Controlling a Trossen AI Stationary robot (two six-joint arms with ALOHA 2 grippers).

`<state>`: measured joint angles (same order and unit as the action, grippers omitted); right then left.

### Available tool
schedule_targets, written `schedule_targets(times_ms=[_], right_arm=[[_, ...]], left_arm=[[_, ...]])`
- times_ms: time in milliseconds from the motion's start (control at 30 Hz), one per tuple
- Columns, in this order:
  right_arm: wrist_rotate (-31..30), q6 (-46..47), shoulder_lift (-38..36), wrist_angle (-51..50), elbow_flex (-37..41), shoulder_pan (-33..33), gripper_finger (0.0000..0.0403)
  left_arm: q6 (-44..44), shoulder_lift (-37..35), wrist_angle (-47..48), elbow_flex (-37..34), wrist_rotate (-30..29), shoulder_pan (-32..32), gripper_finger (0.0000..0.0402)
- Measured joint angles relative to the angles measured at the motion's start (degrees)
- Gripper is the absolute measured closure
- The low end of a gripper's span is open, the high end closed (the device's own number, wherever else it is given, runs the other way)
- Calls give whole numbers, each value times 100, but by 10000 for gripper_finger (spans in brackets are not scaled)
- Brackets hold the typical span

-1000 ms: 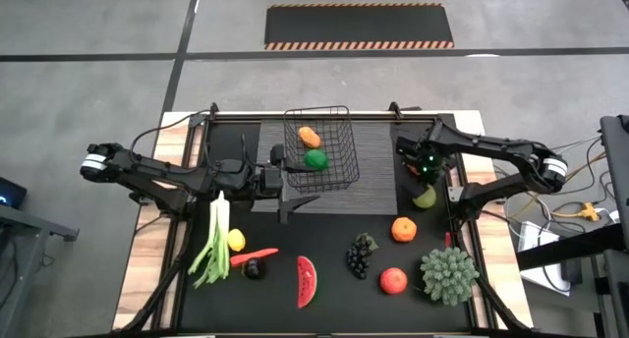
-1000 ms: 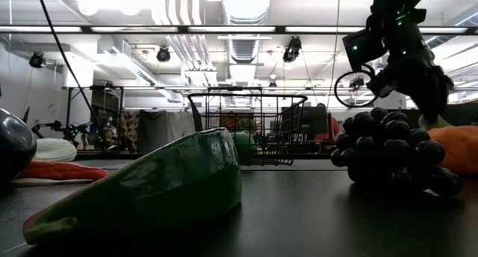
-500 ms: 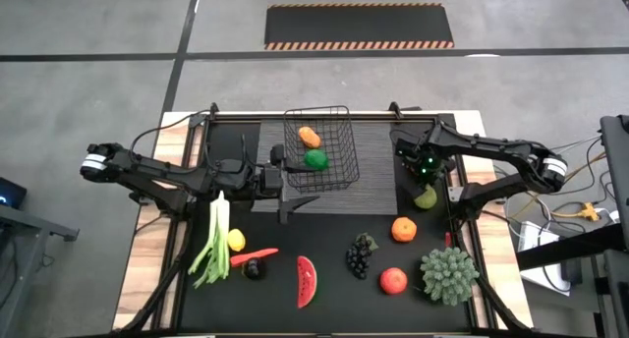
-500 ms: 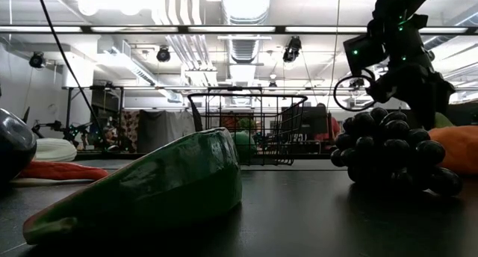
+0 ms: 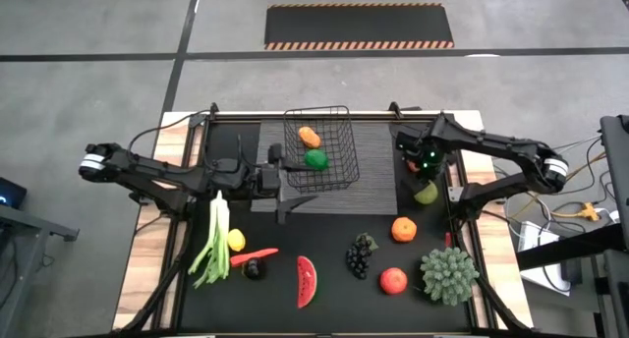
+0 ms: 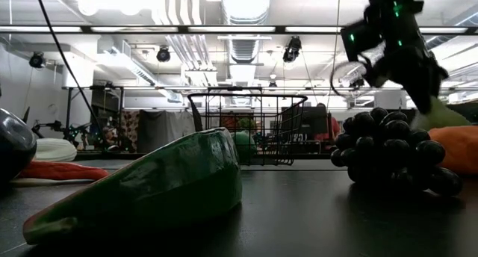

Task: Build produce basket
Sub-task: Put the pear into the wire basket

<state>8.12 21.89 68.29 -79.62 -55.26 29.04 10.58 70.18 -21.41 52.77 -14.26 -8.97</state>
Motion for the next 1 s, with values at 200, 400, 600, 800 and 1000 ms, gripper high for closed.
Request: schedule_targets(times_ms=[200,400,600,800,1000], right_arm=[[-329,157,-15,-843,-1408,-657,272],[-538,536,147,-754,-2704,-1410,272],[-816,439,878,-584,-3917,-1758,271],[-902,-255,1927,-492,-5137,-1740,270],[-1434,-1009,2994,-491,-6288,-1701,269]], left_arm=[[27,-346,-202,-421,-128,-6,116],[77,-744,-662,-852,-308,-2,116],[172,-1012,-1065,-1305,-384,-2,116],[188,-1064,-1912,-1759,-378,-13,116],[182,-1245,-1912,-1875,-367,-20,116]])
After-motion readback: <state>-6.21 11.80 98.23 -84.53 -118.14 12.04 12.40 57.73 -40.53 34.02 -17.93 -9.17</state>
